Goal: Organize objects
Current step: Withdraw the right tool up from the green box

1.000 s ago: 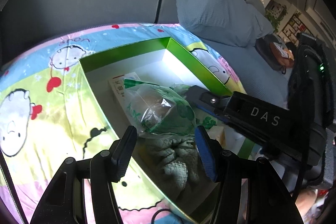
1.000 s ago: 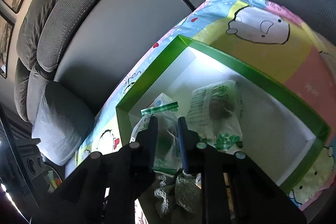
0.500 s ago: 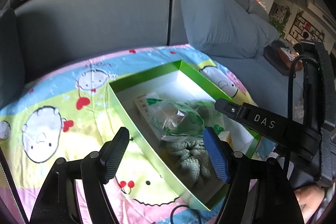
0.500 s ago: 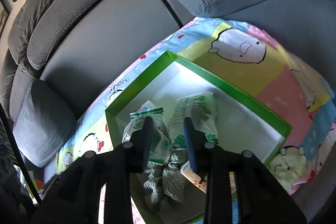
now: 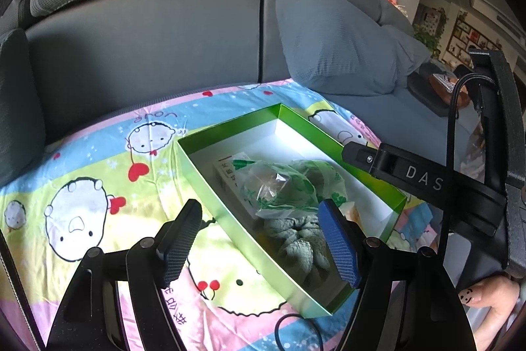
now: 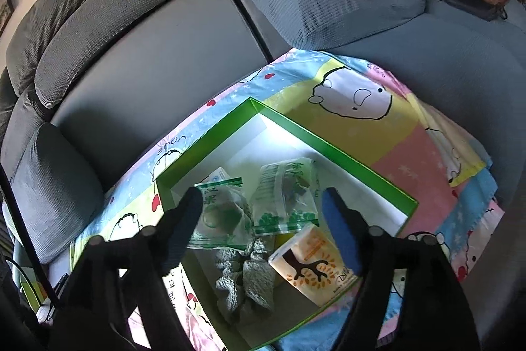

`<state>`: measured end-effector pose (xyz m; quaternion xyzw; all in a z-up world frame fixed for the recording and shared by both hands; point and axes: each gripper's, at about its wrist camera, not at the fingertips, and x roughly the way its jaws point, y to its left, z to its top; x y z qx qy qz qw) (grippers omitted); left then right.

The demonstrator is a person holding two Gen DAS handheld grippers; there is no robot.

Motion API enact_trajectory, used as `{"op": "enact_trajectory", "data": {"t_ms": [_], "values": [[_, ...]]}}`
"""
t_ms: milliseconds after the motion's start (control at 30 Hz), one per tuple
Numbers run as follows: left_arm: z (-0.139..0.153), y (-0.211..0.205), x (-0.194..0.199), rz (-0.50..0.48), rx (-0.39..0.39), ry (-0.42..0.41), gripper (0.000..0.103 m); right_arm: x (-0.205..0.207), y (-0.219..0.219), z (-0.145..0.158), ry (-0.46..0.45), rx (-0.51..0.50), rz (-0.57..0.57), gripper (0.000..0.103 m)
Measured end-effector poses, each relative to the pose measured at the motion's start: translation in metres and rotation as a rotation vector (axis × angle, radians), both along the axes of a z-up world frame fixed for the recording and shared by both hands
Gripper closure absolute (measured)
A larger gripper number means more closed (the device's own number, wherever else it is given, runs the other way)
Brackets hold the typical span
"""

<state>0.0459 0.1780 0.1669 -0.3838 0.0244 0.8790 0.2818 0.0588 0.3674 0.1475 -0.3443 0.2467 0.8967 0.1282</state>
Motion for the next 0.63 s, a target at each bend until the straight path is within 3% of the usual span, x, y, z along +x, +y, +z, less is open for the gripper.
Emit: {"op": "enact_trajectory", "data": {"t_ms": [133,300,633], "values": [[0.001,-0.003,0.002,-0.013,0.004,-0.008,0.022,0.007,-0.001,0.007,0.007,0.031,-0.021,0.025],[0.002,-0.009,0.006,-0.019,0.006,0.0,0.022,0.016,-0.002,0.015,0.011,0.079,-0.059,0.017],[0.003,-0.027,0.01,0.006,0.016,-0.01,0.022,0.019,-0.015,0.022,-0.005,0.158,-0.066,0.015]]}}
